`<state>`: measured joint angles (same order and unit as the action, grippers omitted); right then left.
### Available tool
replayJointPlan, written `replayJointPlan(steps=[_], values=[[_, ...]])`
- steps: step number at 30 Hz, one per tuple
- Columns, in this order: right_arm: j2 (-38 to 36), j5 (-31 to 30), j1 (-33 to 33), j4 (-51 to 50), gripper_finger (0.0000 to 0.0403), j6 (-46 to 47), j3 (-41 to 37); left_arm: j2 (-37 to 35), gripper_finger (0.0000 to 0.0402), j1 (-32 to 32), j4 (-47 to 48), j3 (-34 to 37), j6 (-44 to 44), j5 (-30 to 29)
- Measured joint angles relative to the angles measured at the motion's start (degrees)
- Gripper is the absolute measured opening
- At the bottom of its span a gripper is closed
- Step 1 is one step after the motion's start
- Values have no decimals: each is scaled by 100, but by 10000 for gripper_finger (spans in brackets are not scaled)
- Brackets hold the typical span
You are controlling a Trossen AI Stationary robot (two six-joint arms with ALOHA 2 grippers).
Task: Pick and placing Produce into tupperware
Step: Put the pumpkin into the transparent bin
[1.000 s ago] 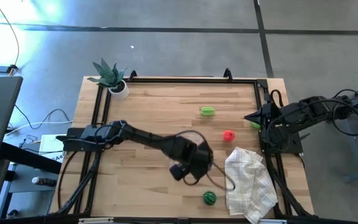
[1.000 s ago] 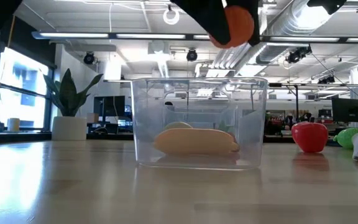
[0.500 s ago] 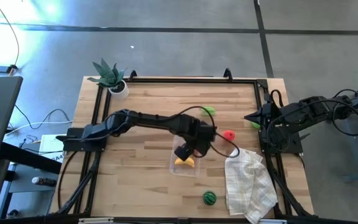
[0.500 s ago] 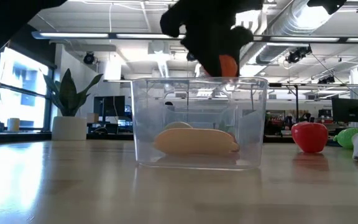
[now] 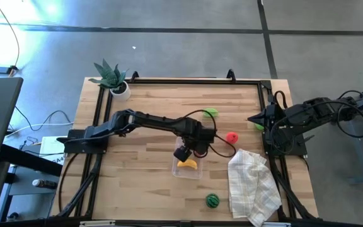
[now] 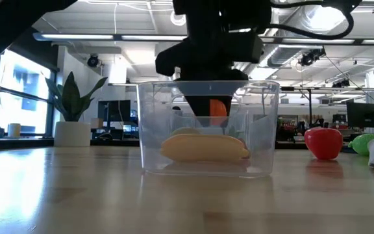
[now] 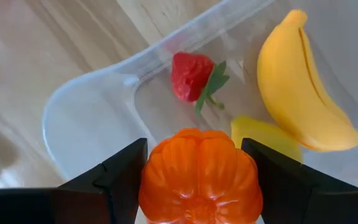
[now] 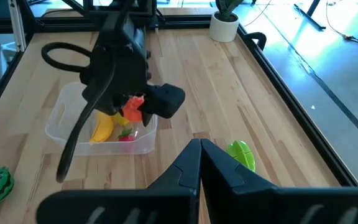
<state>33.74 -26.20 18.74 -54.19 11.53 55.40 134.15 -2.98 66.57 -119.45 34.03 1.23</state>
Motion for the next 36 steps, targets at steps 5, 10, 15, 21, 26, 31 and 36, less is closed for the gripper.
replayJointPlan(steps=[5, 10, 15, 21, 26, 31, 36], values=[[0, 0, 0, 0, 0, 0, 0, 0, 227, 0, -366, 288, -50, 79], [0, 0, -1, 0, 0, 0, 0, 0, 238, 0, -387, 329, -128, 158], [0, -1, -1, 0, 0, 0, 0, 0, 239, 0, -581, 329, -130, 214], [0, -2, -1, 0, 0, 0, 1, 3, 227, 0, -678, 329, -133, 435], [0, -1, -1, 0, 0, 0, 0, 96, 246, 0, -625, 342, -278, 438], [0, -2, -2, 0, 0, 0, 0, 164, 231, 4, -690, 335, -282, 430], [0, 0, 0, 0, 0, 0, 2, 210, 226, 0, -695, 324, -285, 526]])
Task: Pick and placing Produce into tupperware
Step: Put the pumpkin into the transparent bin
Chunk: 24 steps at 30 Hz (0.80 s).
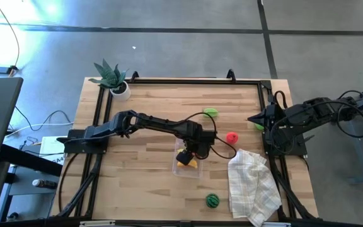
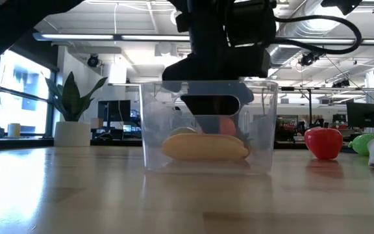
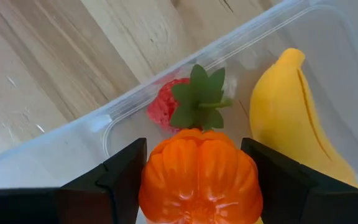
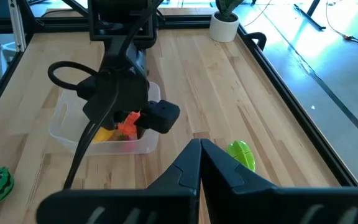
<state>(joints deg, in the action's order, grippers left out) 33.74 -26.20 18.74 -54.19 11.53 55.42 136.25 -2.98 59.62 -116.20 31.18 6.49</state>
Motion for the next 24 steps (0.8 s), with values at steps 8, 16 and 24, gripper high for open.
replayJointPlan(steps=[8, 16, 24], values=[[0, 0, -2, 0, 0, 0, -2, 15, 258, 4, -4, -2, -15, -27], [0, -1, -1, 0, 0, 0, -1, 15, 211, 11, -29, -4, -11, 15], [0, -2, -2, 0, 0, 0, -1, 17, 212, 11, -18, -4, -72, 36]])
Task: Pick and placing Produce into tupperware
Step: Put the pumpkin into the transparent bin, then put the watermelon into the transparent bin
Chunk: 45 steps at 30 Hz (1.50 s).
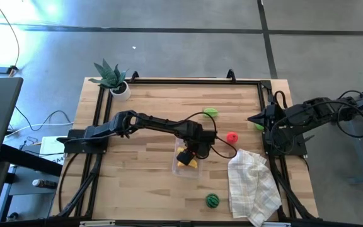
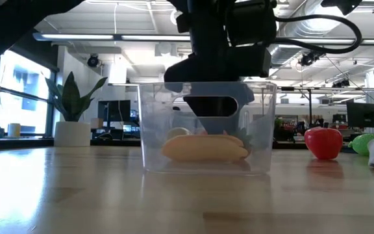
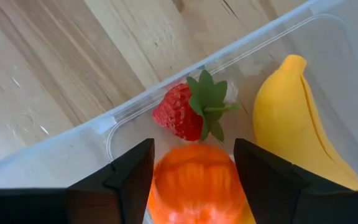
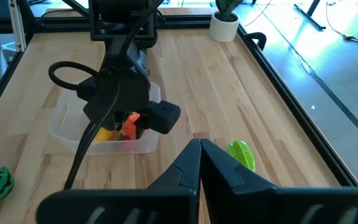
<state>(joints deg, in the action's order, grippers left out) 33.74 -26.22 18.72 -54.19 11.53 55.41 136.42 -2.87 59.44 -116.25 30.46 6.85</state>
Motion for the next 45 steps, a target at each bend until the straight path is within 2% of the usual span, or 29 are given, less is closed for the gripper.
replayJointPlan(steps=[13, 27, 33, 37, 39, 45], values=[[0, 1, 1, 0, 0, 0, 0, -90, 227, 3, 468, -225, -138, 471], [0, 0, 1, 0, 0, 0, -1, -111, 227, 42, 981, -1271, -928, 655], [0, 1, 1, 0, 0, 0, -1, -117, 227, 112, 1178, -1781, -1610, 1168], [0, 0, 0, 0, 0, 0, 1, -198, 227, 281, 962, -1856, -2038, 1782], [0, 2, 1, 0, 0, 0, -1, -272, 227, 408, 908, -1864, -2169, 1896], [-1, 2, 2, -2, 0, 0, -1, -740, 227, 791, 419, -1880, -2501, 1695]])
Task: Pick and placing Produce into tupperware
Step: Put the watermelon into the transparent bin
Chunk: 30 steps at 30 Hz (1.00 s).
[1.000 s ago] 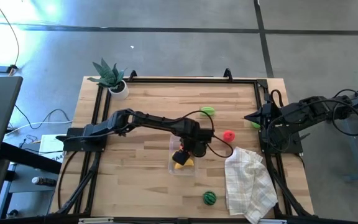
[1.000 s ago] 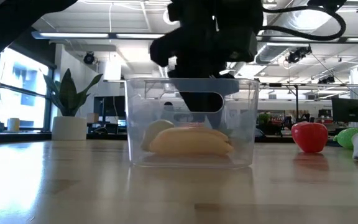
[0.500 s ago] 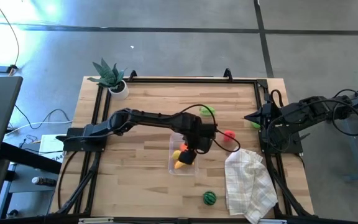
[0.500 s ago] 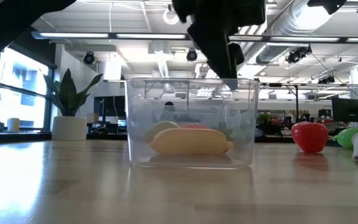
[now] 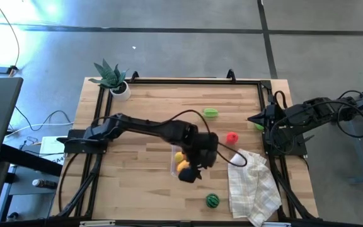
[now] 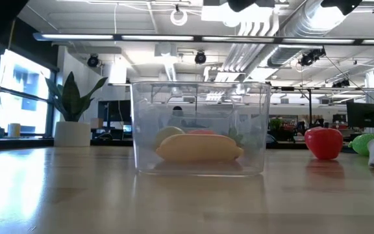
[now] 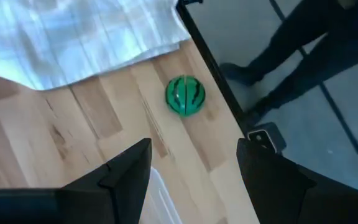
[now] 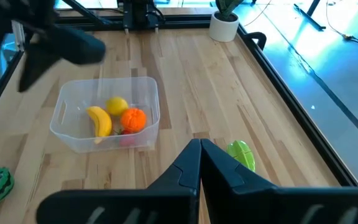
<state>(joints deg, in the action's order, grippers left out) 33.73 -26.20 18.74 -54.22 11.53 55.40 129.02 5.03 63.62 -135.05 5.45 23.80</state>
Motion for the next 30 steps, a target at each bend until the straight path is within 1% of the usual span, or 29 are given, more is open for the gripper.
replayJointPlan(steps=[1, 3, 5, 7, 9, 11, 15, 18, 30], values=[[3, -2, -1, 0, 0, 0, 1, -73, 227, 73, -39, 12, -59, -134], [-3, -2, -2, 2, 0, 0, 0, -211, 227, 208, -454, 7, -167, -415], [0, -1, -1, 0, 0, 0, 1, -398, 227, 348, -591, 7, -251, -655], [-4, -2, -2, 0, 0, 0, 1, -504, 227, 482, -1107, -11, -306, -734], [2, -1, -2, 0, 0, 0, 1, -594, 227, 627, -1275, 7, -336, -792], [0, 0, 0, 0, 0, 0, 0, -608, 227, 764, -1806, 0, -322, -823], [-3, -1, -1, 0, 0, 0, 0, -724, 227, 971, -2269, 0, -185, -966], [-3, 0, -1, 0, 0, 0, 2, -728, 227, 1040, -2397, 0, -133, -1024], [0, -1, -1, 0, 0, 0, 1, -712, 227, 1032, -2348, 7, -70, -1137]])
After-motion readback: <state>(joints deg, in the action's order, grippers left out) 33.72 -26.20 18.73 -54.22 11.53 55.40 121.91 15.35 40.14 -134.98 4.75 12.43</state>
